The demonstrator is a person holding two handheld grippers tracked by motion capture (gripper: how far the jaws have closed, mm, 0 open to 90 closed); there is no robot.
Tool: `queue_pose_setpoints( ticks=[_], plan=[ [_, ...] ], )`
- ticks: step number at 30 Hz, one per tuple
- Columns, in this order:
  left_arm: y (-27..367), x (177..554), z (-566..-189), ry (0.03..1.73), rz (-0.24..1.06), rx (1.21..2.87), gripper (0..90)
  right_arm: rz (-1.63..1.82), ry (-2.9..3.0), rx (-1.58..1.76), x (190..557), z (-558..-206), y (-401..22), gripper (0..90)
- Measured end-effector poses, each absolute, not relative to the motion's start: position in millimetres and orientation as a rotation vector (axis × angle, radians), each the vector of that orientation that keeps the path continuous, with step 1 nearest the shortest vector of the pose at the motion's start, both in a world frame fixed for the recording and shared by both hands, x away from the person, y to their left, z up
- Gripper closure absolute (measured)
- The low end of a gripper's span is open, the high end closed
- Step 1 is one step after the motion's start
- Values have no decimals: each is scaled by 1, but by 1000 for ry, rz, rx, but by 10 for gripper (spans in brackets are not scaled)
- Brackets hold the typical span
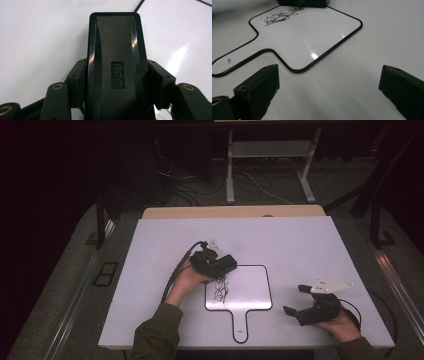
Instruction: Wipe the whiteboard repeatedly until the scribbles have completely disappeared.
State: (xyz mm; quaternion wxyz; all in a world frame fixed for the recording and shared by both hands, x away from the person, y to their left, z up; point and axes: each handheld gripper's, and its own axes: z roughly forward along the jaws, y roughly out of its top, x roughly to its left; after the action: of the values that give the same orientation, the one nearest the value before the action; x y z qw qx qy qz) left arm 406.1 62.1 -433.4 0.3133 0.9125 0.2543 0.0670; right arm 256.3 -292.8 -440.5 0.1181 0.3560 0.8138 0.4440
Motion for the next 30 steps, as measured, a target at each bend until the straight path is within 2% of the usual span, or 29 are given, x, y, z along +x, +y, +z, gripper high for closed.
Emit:
queue_pose_setpoints(
  ticks=[13,30],
  plan=[
    [59,399,-435,647,207,2418,390,1296,2380,1041,256,-440,-293,19],
    [54,374,-433,580,178,2448,390,1293,2380,1044,256,-440,-294,19]
  ],
)
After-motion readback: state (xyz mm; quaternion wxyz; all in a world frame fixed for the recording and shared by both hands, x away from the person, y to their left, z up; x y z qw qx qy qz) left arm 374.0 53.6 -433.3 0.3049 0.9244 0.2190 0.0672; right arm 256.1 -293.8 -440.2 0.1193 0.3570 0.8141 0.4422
